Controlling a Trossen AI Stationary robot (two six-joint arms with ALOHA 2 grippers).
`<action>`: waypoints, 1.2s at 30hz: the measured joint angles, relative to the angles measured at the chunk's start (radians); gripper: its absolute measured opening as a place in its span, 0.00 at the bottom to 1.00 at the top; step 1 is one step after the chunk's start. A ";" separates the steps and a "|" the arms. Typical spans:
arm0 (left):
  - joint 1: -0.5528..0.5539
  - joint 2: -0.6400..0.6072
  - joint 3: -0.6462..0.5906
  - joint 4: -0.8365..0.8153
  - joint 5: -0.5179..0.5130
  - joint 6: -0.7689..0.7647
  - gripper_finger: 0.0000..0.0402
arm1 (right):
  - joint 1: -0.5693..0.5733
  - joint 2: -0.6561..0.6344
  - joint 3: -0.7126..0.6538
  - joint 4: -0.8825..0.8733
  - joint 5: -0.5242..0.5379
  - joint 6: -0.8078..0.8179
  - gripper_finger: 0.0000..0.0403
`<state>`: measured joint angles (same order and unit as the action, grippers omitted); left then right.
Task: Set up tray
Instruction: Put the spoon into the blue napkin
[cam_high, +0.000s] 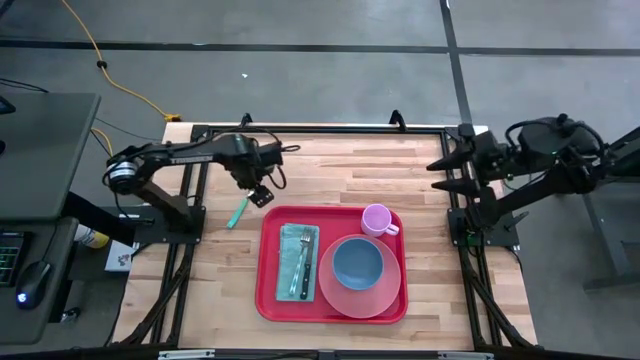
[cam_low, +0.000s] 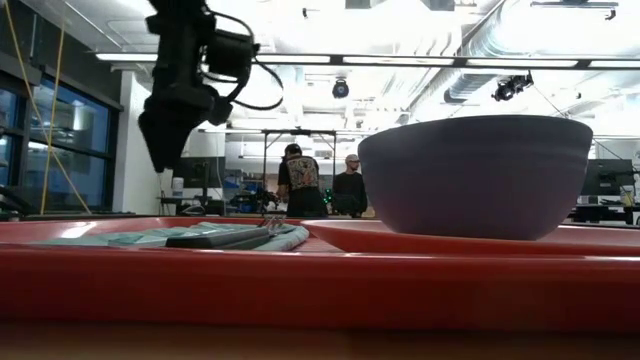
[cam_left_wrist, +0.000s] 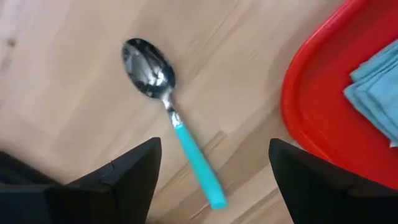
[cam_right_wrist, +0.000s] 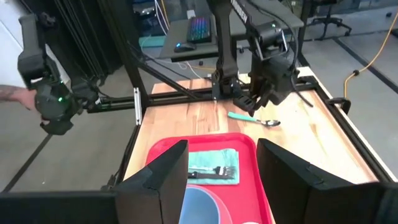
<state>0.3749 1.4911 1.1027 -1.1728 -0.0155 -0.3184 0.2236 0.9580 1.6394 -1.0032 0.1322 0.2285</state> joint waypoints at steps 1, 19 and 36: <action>0.016 -0.017 -0.024 0.021 0.014 0.002 0.81 | 0.000 0.005 0.000 0.001 0.000 0.003 0.42; -0.041 -0.052 -0.303 0.151 -0.001 -0.266 0.80 | 0.000 0.012 0.000 0.057 0.081 0.025 0.42; -0.081 -0.046 -0.408 0.304 -0.036 -0.367 0.80 | 0.000 0.017 0.000 0.096 0.086 0.044 0.42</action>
<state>0.2941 1.4452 0.6944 -0.8688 -0.0518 -0.6853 0.2235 0.9754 1.6394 -0.9070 0.2184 0.2722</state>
